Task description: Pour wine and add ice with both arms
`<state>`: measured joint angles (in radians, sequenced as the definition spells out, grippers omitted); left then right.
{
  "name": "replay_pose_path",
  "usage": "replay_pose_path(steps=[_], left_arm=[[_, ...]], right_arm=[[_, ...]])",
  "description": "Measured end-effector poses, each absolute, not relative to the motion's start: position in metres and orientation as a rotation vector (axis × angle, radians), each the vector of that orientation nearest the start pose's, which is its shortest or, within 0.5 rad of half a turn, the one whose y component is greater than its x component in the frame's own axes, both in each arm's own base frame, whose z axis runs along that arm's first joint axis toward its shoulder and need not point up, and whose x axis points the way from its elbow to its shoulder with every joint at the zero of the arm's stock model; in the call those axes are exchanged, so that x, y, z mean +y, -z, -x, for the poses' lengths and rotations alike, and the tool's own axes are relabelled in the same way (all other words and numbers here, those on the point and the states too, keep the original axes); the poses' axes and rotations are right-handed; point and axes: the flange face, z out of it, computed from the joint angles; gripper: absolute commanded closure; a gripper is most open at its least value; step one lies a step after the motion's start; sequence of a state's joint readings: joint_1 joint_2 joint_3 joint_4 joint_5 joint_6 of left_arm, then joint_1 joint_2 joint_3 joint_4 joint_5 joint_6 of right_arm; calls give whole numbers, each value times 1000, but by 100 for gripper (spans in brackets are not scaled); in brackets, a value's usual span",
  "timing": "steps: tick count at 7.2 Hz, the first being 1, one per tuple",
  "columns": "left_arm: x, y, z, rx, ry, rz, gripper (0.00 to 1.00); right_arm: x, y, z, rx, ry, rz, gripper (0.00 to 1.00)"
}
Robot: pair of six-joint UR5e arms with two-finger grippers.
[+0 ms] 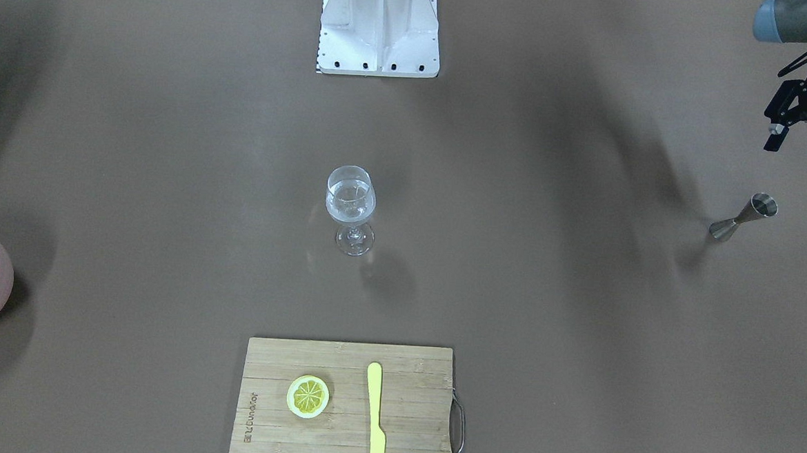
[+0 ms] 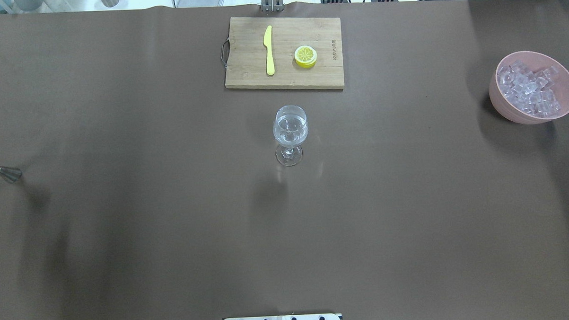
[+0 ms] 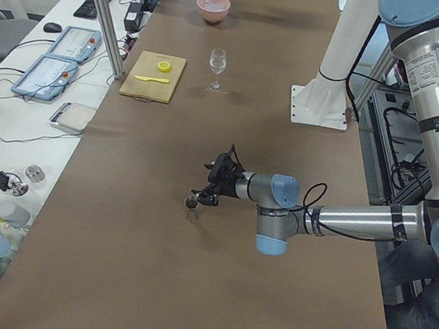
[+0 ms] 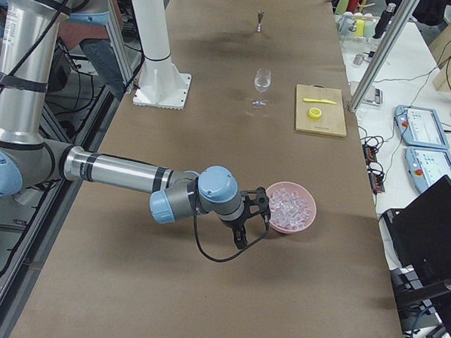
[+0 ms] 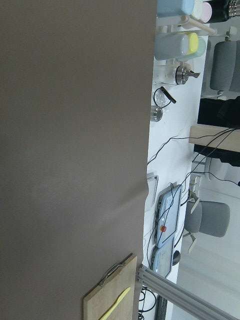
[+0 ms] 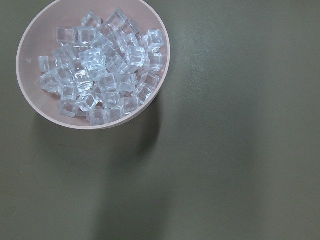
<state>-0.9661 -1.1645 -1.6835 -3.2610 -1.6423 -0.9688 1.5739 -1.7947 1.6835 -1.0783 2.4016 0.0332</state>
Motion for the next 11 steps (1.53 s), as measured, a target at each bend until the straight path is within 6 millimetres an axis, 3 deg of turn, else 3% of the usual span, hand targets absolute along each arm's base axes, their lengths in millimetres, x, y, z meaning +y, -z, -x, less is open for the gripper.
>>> replay_pose_path(steps=[4,6,8,11], left_arm=[[-374,-517,-100,918,306,-906,2],[-395,-493,-127,825,351,-922,2],[-390,-481,-173,725,358,-957,2],[-355,-491,-241,608,388,-1031,2]], right_arm=[[-413,-645,-61,-827,113,-344,0],[-413,-644,-61,-828,112,-344,0],[-413,-644,-61,-828,111,-343,0],[-413,-645,-61,-827,110,-341,0]])
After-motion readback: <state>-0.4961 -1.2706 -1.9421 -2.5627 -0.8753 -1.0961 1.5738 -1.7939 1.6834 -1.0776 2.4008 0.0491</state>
